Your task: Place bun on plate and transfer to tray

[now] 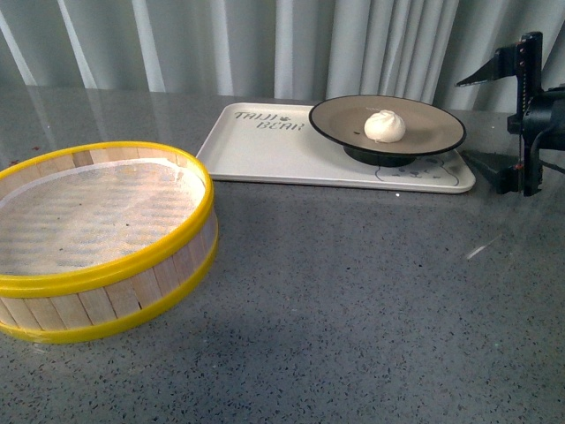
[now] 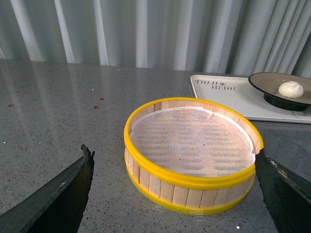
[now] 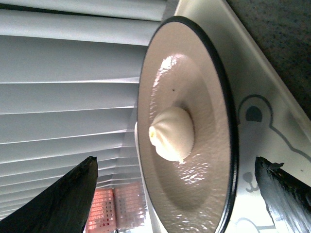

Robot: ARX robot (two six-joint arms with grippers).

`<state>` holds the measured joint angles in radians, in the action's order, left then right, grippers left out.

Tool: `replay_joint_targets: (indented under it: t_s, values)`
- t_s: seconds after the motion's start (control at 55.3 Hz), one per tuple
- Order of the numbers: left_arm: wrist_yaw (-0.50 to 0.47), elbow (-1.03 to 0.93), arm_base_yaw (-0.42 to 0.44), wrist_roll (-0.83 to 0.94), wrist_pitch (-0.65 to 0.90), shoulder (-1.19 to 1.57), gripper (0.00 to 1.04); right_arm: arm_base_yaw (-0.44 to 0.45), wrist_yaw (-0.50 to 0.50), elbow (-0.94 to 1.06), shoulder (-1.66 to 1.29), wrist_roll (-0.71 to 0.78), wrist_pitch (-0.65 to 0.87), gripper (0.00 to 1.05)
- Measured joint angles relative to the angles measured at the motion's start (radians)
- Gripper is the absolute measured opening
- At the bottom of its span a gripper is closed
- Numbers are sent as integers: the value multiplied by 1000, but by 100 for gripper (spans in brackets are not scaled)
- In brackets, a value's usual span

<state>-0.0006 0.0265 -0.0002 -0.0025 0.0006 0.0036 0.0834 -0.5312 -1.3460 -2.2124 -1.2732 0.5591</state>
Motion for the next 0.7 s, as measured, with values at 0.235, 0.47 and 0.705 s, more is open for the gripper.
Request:
replay_joint_targets:
  t_s: [0.235,0.47,0.705]
  values:
    - [0,0,0,0,0,0,98,23,-5,109,114,1,18,96]
    - [0,0,0,0,0,0,98,100,148,290,323,119,-97,96]
    - [0,0,0,0,0,0,98,270,510,500,632,607,-77,96]
